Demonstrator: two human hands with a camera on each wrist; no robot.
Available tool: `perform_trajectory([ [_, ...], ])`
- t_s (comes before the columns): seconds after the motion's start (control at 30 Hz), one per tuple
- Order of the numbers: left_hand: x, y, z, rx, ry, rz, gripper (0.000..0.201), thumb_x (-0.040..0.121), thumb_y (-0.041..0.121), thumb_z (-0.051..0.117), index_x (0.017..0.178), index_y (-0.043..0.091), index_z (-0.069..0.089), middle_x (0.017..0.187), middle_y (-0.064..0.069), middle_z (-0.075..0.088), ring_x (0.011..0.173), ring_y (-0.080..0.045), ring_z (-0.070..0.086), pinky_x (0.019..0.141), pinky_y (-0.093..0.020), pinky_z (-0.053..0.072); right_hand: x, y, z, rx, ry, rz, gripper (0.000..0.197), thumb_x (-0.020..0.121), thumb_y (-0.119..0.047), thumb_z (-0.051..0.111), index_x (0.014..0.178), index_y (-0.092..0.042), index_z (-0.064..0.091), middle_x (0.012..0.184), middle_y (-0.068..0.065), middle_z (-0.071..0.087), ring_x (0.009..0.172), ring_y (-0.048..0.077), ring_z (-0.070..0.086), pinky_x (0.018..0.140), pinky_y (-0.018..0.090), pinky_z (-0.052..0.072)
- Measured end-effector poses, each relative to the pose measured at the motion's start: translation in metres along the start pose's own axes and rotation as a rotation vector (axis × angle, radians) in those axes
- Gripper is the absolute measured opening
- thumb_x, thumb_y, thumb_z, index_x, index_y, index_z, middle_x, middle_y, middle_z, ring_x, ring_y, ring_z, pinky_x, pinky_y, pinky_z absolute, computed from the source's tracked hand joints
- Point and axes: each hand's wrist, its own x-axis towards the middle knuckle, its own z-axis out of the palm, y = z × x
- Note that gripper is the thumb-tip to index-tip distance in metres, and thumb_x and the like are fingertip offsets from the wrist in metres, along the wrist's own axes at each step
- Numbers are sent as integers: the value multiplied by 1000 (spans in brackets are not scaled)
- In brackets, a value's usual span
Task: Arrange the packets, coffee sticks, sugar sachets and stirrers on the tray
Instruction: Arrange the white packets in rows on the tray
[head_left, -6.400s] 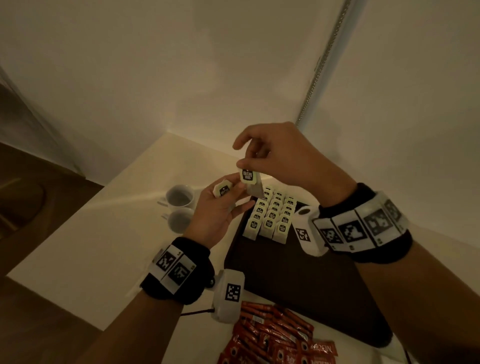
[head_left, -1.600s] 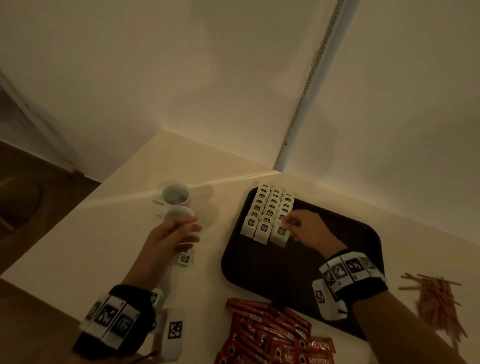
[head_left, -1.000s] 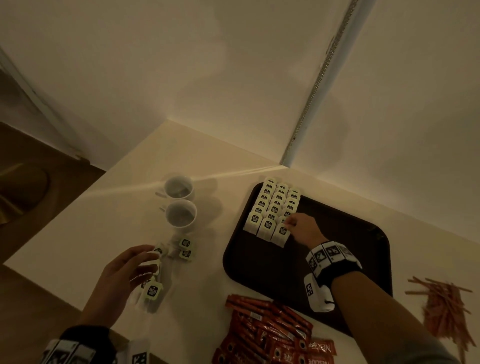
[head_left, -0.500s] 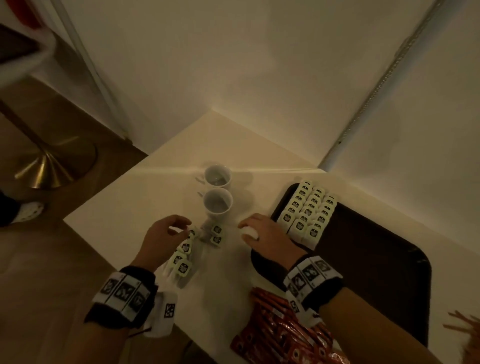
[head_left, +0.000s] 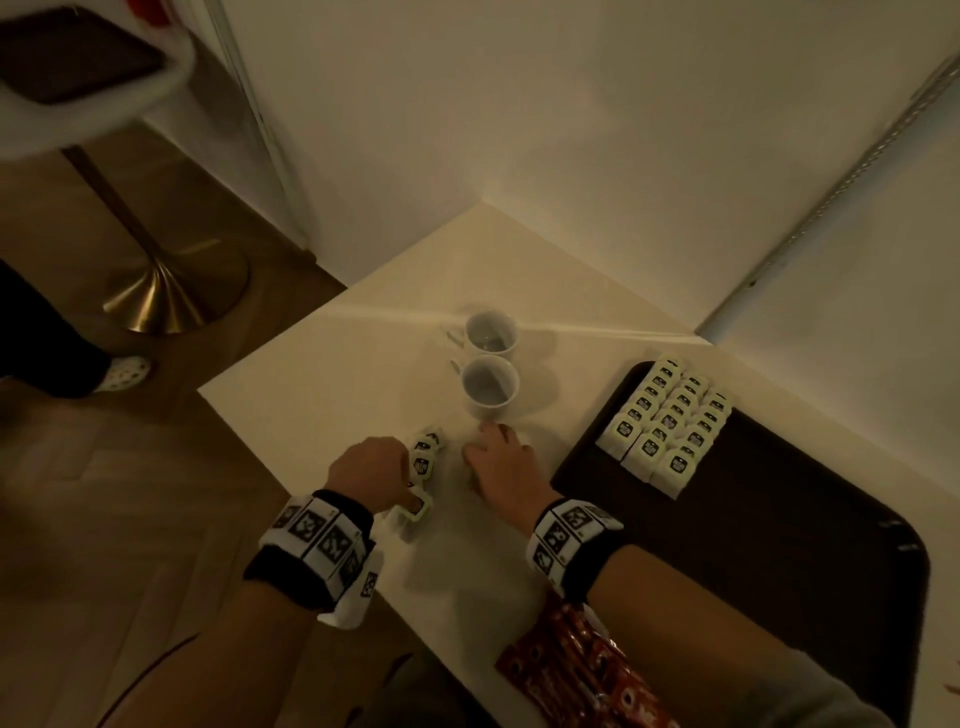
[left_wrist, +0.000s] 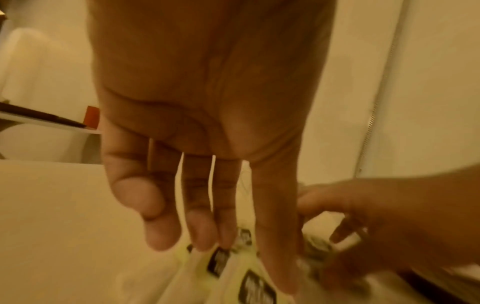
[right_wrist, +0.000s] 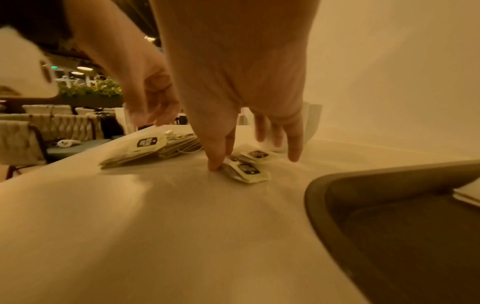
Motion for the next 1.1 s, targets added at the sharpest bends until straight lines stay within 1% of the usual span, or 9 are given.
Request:
perform_trajectory([
  [0.17, -6, 3, 21, 146, -10, -29, 32, 82, 33, 69, 107, 15, 59, 106, -5, 62, 96, -24, 61, 74, -32, 50, 1, 5, -4, 139, -75, 80, 24, 91, -14, 47, 115, -9, 46, 120, 15, 46, 112, 34, 43, 88, 45, 44],
  [0.27, -9, 5, 24, 117, 9, -31, 25, 86, 30, 62, 106, 15, 58, 105, -5, 60, 97, -24, 60, 72, -32, 47, 3, 8, -3, 198, -105, 169, 37, 91, -12, 49, 126, -10, 37, 125, 15, 47, 114, 35, 44, 92, 47, 43],
  [0.37, -13, 9, 18, 52, -8, -14, 17, 85, 25, 62, 97, 13, 61, 98, -5, 61, 91, -24, 60, 69, -30, 45, 2, 14, -2, 149, -152, 213, 39, 89, -16, 55, 124, -7, 41, 127, 16, 42, 115, 35, 41, 96, 46, 41],
  [0.47, -13, 11, 2, -136, -13, 114, 20, 85, 24, 63, 73, 16, 49, 81, -4, 52, 77, -21, 50, 60, -26, 35, 1, 18, -2, 148, -149, 227, 35, 89, -12, 52, 122, -6, 42, 126, 18, 37, 115, 36, 38, 97, 45, 40],
  [0.53, -14, 17, -11, -377, -38, 154, 25, 87, 16, 60, 70, 15, 42, 73, -2, 47, 71, -20, 46, 56, -24, 33, 0, 21, 0, 172, -159, 230, 35, 91, -10, 49, 124, -5, 39, 126, 20, 40, 116, 37, 40, 97, 44, 39],
  [0.63, -16, 29, -25, -1041, -119, 68, 4, 93, 3, 46, 91, 7, 47, 78, -7, 57, 70, -21, 58, 67, -28, 49, -2, 22, 2, 142, -189, 203, 44, 89, -17, 55, 127, -5, 36, 128, 19, 44, 115, 37, 44, 96, 43, 40],
  [0.73, -16, 32, -28, -1443, -150, 27, 24, 92, -3, 36, 105, 13, 47, 76, -8, 53, 62, -21, 53, 63, -33, 54, -5, 21, 2, 126, -195, 187, 46, 89, -18, 55, 129, -5, 37, 129, 17, 42, 114, 37, 43, 96, 44, 41],
  [0.9, -11, 27, -19, -1525, -171, 0, 9, 94, 18, 51, 92, 14, 58, 70, -2, 46, 57, -15, 45, 51, -25, 48, -6, 23, 1, 191, -246, 155, 44, 86, -15, 60, 126, -6, 44, 124, 20, 40, 112, 37, 48, 95, 37, 41],
  [1.1, -11, 26, -8, -1416, -168, -183, 25, 96, 31, 51, 81, 11, 55, 77, -7, 56, 57, -20, 58, 55, -26, 50, -8, 19, -25, 322, -273, 80, 32, 83, -1, 56, 115, -3, 54, 118, 19, 57, 108, 33, 55, 83, 32, 43],
])
